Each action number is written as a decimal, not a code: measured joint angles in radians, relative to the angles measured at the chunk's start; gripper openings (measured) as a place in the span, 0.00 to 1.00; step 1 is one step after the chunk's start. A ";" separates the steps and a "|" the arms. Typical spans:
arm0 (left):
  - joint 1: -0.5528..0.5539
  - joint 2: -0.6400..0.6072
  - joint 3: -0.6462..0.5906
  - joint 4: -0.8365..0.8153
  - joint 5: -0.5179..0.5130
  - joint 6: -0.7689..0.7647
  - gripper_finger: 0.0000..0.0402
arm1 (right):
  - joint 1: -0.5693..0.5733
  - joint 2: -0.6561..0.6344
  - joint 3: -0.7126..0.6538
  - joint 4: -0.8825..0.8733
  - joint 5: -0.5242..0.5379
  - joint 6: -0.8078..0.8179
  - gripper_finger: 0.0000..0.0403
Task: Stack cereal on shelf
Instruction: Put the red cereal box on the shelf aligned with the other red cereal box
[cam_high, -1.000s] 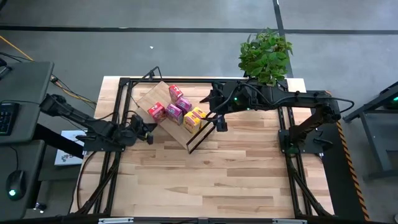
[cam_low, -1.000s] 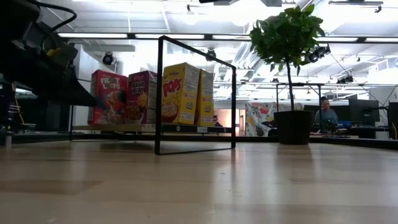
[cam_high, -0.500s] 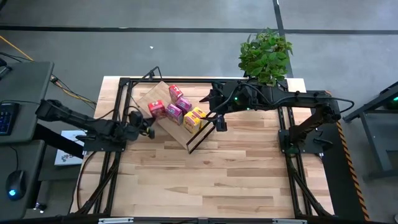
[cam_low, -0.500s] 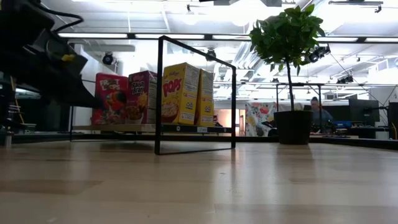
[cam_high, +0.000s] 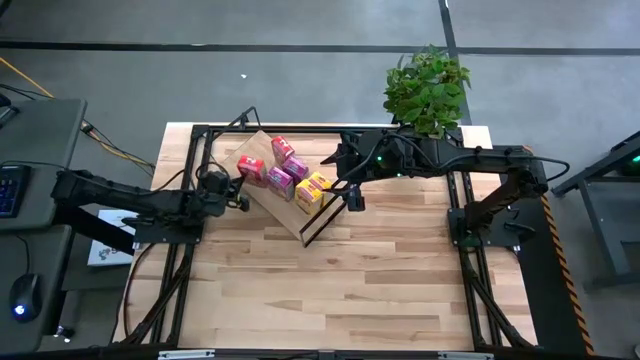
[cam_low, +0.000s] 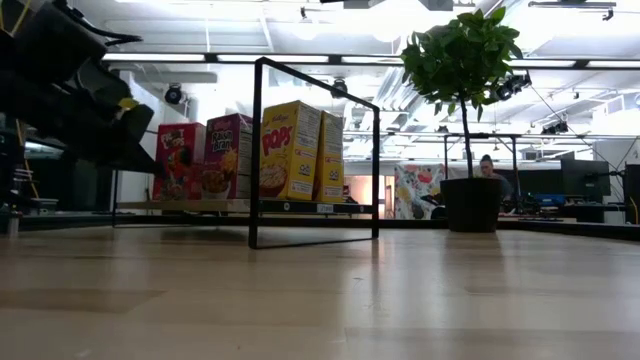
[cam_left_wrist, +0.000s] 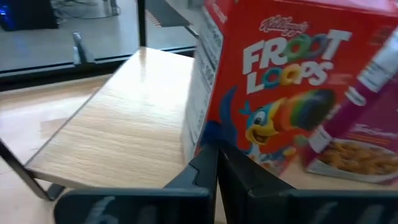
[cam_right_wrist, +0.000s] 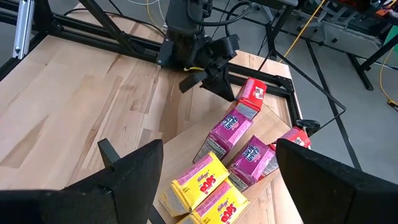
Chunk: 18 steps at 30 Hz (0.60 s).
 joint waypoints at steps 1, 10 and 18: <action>0.009 0.000 0.000 0.000 -0.001 0.002 0.00 | 0.000 0.000 0.000 0.000 0.000 0.000 0.76; 0.085 0.000 0.000 0.064 0.004 0.082 0.00 | 0.000 0.000 0.000 0.000 0.000 0.000 0.76; 0.142 0.000 0.000 0.160 0.077 0.175 0.00 | 0.000 0.000 0.000 0.000 0.000 0.000 0.76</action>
